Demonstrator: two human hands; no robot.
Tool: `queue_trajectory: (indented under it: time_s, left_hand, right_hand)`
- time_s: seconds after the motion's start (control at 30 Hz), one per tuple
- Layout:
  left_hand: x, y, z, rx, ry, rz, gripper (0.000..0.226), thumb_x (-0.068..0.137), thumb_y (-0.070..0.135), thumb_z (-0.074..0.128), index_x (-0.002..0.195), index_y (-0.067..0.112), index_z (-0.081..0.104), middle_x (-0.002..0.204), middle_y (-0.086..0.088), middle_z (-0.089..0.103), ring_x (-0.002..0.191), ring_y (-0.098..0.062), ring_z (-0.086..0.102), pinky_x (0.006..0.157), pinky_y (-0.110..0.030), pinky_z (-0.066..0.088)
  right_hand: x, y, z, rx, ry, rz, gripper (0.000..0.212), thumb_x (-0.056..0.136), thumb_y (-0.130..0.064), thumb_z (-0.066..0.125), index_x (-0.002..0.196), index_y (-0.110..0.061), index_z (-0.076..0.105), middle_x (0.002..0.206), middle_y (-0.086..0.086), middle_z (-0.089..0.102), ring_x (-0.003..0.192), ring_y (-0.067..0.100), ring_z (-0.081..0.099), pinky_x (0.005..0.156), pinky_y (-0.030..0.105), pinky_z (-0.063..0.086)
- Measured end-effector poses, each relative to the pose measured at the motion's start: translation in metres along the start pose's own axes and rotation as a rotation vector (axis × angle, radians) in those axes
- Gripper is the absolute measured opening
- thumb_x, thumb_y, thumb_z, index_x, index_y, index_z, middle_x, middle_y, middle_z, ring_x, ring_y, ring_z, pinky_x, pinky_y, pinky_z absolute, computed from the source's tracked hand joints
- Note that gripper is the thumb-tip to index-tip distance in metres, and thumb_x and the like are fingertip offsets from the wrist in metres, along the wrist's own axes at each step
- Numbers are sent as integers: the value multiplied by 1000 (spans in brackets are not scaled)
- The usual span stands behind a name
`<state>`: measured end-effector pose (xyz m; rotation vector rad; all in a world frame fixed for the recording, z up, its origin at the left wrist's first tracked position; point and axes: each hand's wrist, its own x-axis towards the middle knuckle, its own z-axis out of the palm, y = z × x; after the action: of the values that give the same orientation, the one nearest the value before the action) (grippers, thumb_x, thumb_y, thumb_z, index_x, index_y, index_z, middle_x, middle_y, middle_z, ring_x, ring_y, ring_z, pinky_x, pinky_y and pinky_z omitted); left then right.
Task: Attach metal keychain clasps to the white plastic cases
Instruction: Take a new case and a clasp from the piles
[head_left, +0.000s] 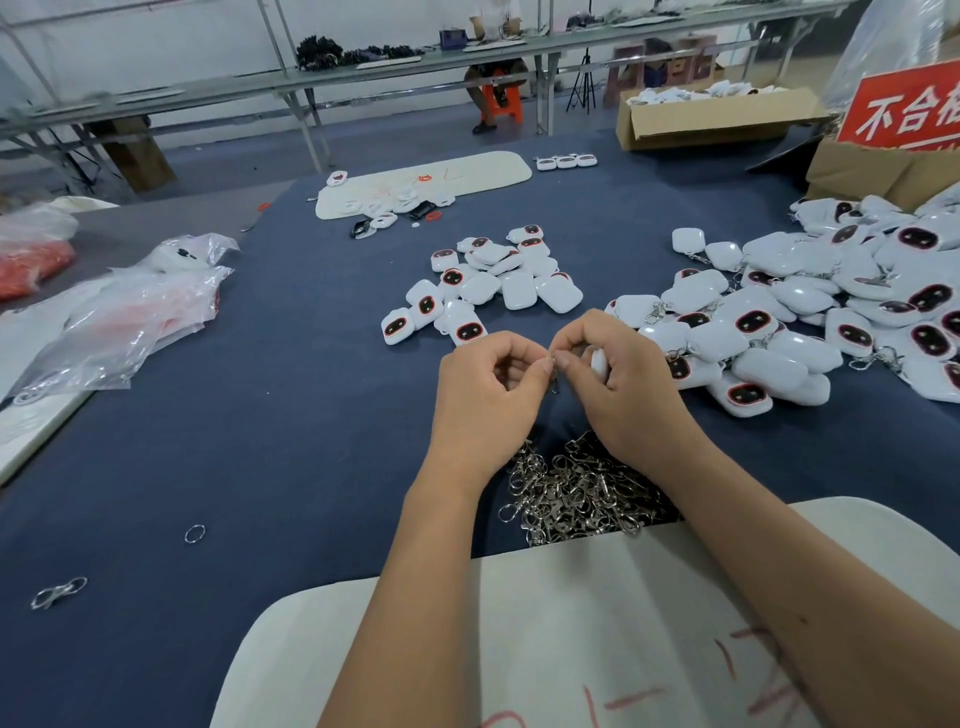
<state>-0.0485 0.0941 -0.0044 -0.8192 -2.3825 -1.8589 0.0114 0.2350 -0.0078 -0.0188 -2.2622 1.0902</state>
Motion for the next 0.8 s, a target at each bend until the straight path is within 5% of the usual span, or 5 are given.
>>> queue_trajectory:
  time_s: [0.2,0.37,0.5,0.63,0.8]
  left_hand:
    - [-1,1,0,-19,24,6,11,89,8,74,80,15,74,73,9,72,65,-2,60,64,-15,50]
    - [-1,1,0,26,65,42,12,88,9,75,80,17,74,74,8,72,63,1,58,63,-12,47]
    - [-1,2,1,46,66,73,12,88,9,75,80,17,75,75,8,72,64,1,60,63,-11,47]
    - [-1,1,-2,73,50,96,11,89,8,74,82,16,76,76,10,72,67,-3,62,65,-11,47]
    - [-1,0,-4,119,37,101,11,91,7,73,85,16,77,79,7,73,74,-11,66,68,-12,48]
  right_hand:
    - [0,0,1,4,17,-28,14,96,0,63,90,-12,66,83,-13,63,80,7,57,72,15,40]
    - [2,6,0,171,-108,124,14,102,-11,63,94,-18,72,62,-23,61,58,8,45,58,19,38]
    - [2,8,-5,277,-62,146,14,99,-10,66,89,-16,74,58,-3,59,59,15,46,57,30,38]
    - [1,6,-5,226,-20,127,14,96,-5,69,88,-15,75,71,-15,68,67,1,57,68,15,43]
    - [0,5,-2,101,36,43,17,92,-3,71,88,-18,75,84,-14,70,80,6,61,75,22,46]
